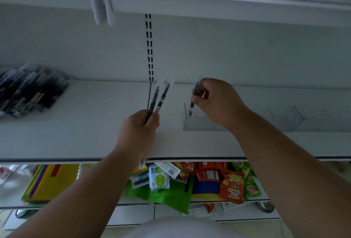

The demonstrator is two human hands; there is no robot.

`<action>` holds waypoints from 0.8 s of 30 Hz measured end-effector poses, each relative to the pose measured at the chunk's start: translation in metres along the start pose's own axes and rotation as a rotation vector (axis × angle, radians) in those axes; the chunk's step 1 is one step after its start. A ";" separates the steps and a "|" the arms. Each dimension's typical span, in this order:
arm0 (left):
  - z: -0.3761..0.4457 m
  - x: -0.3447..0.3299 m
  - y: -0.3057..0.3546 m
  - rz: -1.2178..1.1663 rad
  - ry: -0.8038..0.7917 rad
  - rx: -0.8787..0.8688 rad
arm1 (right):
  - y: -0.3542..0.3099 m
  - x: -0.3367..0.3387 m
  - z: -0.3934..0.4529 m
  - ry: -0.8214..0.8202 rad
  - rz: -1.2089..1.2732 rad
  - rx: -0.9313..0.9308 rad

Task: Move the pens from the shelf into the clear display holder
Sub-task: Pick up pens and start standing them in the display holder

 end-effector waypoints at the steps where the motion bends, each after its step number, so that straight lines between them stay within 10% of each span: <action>1: -0.001 0.000 0.001 0.000 0.002 -0.004 | 0.001 -0.004 -0.001 -0.027 -0.014 -0.004; 11: -0.027 -0.002 0.010 -0.293 0.010 -0.024 | 0.010 0.021 -0.025 0.155 0.205 -0.055; 18: -0.054 -0.031 0.031 -0.301 -0.261 -0.168 | -0.020 0.005 -0.034 -0.106 0.788 -0.062; 24: -0.037 -0.020 0.031 -0.274 -0.157 -0.116 | 0.004 0.010 -0.038 -0.001 0.926 -0.197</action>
Point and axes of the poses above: each hand's wrist, its own z-axis towards the middle knuckle, its own x-axis out of the back of the hand, y = z × x, the point moved 7 cm from there along z, towards the middle knuckle, and after that the axes turned 3 degrees about -z, right-handed, at the moved point
